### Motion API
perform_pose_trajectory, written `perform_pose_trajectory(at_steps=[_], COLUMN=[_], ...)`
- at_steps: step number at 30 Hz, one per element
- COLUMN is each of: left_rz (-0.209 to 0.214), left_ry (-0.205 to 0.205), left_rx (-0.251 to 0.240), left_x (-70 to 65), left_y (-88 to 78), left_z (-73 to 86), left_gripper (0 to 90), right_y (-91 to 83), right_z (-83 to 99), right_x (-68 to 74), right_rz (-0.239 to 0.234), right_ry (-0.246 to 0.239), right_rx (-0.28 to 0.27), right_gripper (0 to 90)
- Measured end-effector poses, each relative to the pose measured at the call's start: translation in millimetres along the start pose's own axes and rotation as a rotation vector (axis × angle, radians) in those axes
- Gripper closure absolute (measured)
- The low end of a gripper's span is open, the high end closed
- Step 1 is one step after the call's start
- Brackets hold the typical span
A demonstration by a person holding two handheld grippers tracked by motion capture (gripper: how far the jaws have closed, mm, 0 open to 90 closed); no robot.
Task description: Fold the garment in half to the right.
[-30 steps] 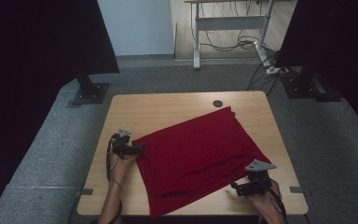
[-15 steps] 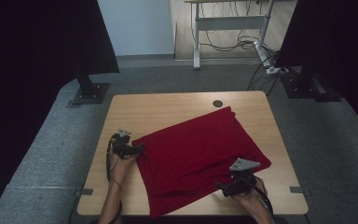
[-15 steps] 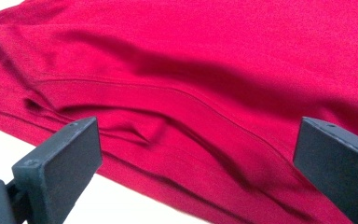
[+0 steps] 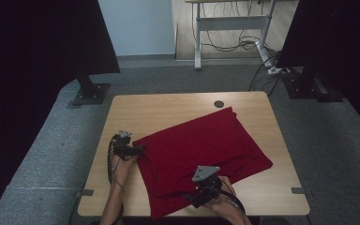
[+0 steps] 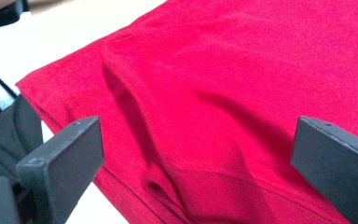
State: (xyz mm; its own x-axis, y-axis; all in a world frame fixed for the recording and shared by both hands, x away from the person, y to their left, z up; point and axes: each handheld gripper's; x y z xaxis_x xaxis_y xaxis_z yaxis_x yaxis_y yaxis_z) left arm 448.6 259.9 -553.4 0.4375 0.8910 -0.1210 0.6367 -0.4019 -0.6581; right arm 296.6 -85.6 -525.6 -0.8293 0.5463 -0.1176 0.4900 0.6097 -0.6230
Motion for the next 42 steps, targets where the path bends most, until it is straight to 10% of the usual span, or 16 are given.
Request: perform_pose_trajectory(at_steps=[18, 28, 42], left_rz=[-0.005, -0.010, 0.068], left_ry=[-0.003, -0.010, 0.048], left_rx=[0.002, -0.001, -0.042], left_x=[-0.4, -1.2, -14.0], left_y=[-0.2, -0.1, -3.0], left_z=[0.1, 0.2, 2.9], left_gripper=[11.3, 11.5, 38.2], right_y=[42.3, 60.3, 57.0], right_z=[-21.2, -22.3, -20.4], right_x=[59.4, 77.2, 63.0], right_rz=[-0.161, -0.153, -0.149], right_ry=[-0.191, -0.274, -0.166], right_rx=[0.034, 0.087, 0.039], right_gripper=[8.1, 13.6, 47.8])
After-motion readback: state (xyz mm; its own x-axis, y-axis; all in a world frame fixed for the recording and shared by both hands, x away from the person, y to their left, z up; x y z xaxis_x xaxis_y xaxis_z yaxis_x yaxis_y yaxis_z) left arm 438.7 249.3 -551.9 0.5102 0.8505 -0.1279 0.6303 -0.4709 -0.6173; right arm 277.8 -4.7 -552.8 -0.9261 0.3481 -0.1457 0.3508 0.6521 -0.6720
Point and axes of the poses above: each handheld gripper's, and its own axes: y roughly forward along the jaws, z roughly out of its underside, x roughly to its left, and after that the axes turned 10 degrees about z, right-handed
